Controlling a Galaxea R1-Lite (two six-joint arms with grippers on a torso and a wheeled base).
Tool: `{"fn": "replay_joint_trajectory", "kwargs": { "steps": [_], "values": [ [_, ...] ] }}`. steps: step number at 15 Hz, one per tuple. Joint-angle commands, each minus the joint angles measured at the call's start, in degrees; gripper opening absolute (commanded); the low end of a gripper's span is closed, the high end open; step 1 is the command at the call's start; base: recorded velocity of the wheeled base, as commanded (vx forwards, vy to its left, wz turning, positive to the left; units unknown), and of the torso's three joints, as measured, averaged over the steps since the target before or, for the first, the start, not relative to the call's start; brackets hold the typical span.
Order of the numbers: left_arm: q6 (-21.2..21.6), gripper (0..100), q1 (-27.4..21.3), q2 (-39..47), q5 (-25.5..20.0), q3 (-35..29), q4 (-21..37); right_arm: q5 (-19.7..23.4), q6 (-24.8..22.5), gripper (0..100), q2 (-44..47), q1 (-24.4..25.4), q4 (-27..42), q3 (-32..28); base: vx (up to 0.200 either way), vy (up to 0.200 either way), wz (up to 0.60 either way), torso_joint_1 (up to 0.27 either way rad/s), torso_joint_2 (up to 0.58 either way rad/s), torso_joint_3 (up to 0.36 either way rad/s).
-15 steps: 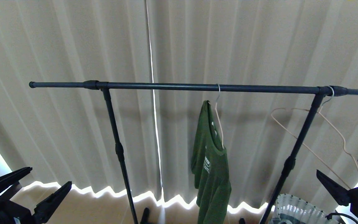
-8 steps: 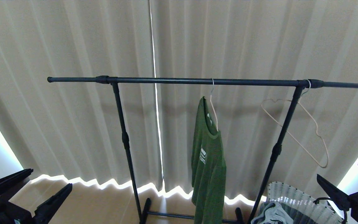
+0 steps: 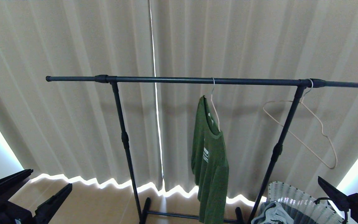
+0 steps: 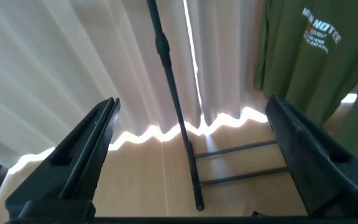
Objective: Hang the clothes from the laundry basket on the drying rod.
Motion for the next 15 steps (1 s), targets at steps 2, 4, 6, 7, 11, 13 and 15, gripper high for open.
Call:
{"fn": "replay_joint_trajectory", "kwargs": {
  "steps": [2,4,6,7,11,13,15],
  "values": [
    [-0.01,100,-0.04,-0.04,0.0,-0.09,0.0,-0.02,-0.04,100,0.11,-0.03,-0.04,-0.01,0.0,0.0,0.0,0.0,0.0,0.0],
    [-0.01,100,-0.04,-0.04,0.0,-0.09,0.0,-0.02,0.05,100,0.11,-0.03,-0.04,0.07,0.0,0.0,0.0,0.0,0.0,0.0],
    [-0.01,100,0.05,-0.04,0.0,-0.09,0.0,-0.02,-0.04,100,0.11,-0.03,-0.13,0.69,0.0,0.0,0.0,0.0,0.0,0.0],
    [-0.01,100,0.05,-0.04,0.0,-0.09,0.0,-0.02,-0.12,100,0.11,-0.03,-0.22,0.87,0.0,0.0,0.0,0.0,0.0,0.0],
    [-0.01,100,0.05,-0.04,0.0,-0.18,0.0,-0.02,-0.04,100,0.29,-0.03,-0.31,0.87,0.0,0.0,0.0,0.0,0.0,0.0],
    [-0.01,100,0.14,-0.13,0.0,-0.18,-0.09,-0.02,-0.04,100,0.55,-0.03,-0.22,0.78,0.0,0.0,0.0,0.0,0.0,0.0],
    [-0.01,100,0.14,-0.21,0.0,-0.18,-0.09,-0.02,-0.04,100,0.55,-0.03,-0.22,0.78,0.0,0.0,0.0,0.0,0.0,0.0]
  ]
}}
